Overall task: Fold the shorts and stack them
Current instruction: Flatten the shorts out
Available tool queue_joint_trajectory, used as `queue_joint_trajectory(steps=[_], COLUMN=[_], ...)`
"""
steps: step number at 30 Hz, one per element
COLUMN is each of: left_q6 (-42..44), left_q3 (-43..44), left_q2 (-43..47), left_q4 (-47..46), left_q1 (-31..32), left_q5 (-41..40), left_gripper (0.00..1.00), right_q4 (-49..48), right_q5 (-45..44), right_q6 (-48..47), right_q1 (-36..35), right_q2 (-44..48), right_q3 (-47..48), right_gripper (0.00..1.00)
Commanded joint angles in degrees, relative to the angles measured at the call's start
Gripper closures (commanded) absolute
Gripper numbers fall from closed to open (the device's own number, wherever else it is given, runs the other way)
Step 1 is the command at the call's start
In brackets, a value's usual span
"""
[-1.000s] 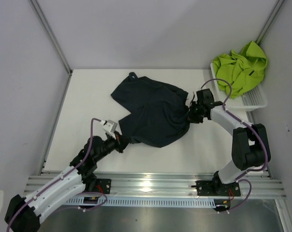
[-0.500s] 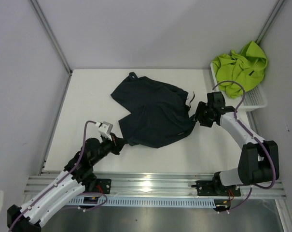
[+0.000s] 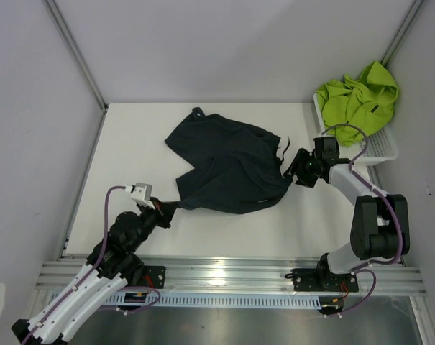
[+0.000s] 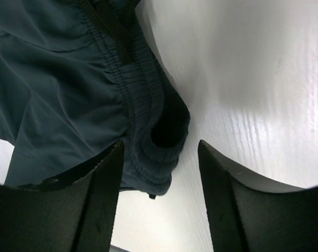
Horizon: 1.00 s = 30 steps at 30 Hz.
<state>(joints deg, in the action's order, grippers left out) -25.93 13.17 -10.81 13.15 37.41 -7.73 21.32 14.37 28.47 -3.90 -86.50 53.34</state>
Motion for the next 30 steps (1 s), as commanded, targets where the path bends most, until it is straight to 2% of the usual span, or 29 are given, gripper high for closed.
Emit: queue_joint_trajectory(steps=[1,8,9,11,12,16,25,26,27,29,30], left_q6=[-5.2,-11.3,-11.2,-9.9,-9.4,-8.9,-7.4,-6.9,-6.6,-5.9,-5.9], left_q3=[1.5,5.8,6.3,7.0,7.3,6.1,6.2,6.3,7.6,8.6,10.0], left_q2=[0.1,-4.6,-5.4,-5.7,-5.9,-7.2,-10.7,-12.2,-12.9,-14.6,-15.0], left_q4=[4.8,10.9,11.2,10.4,10.0,8.8,6.0,5.5,5.5,5.7,5.8], left_q1=[0.3,0.2,-0.1,-0.6,-1.2,-2.8,-4.5,-4.6,-4.8,-4.8,-4.8], left_q5=[-12.7,-30.8,-32.1,-33.1,-33.0,-31.1,-28.3,-28.4,-28.2,-28.0,-28.0], left_gripper=[1.0,1.0,1.0,1.0,1.0,1.0,0.99,0.95,0.82,0.66,0.49], right_q4=[-2.9,-3.6,-3.6,-3.1,-2.8,-2.3,-0.3,0.6,1.7,4.6,5.6], right_q5=[2.9,4.1,5.0,5.9,5.8,5.6,7.9,8.3,8.3,8.2,8.4], right_q6=[0.9,0.5,0.5,0.2,0.1,0.0,-2.9,-3.5,-4.3,-7.1,-7.9], right_q1=[-0.6,-2.9,-3.6,-4.4,-5.3,-6.4,-7.6,-8.0,-8.3,-9.3,-9.5], right_q2=[-2.2,-0.3,-0.1,0.0,-0.2,-1.0,-2.1,-2.0,-2.3,-2.4,-2.2], right_q3=[2.0,-2.0,-2.2,-2.3,-2.1,-2.4,-2.8,-2.4,-2.0,-0.9,-0.8], right_gripper=[0.41,0.57,0.67,0.73,0.81,0.93,0.92,0.92,0.92,0.92,0.92])
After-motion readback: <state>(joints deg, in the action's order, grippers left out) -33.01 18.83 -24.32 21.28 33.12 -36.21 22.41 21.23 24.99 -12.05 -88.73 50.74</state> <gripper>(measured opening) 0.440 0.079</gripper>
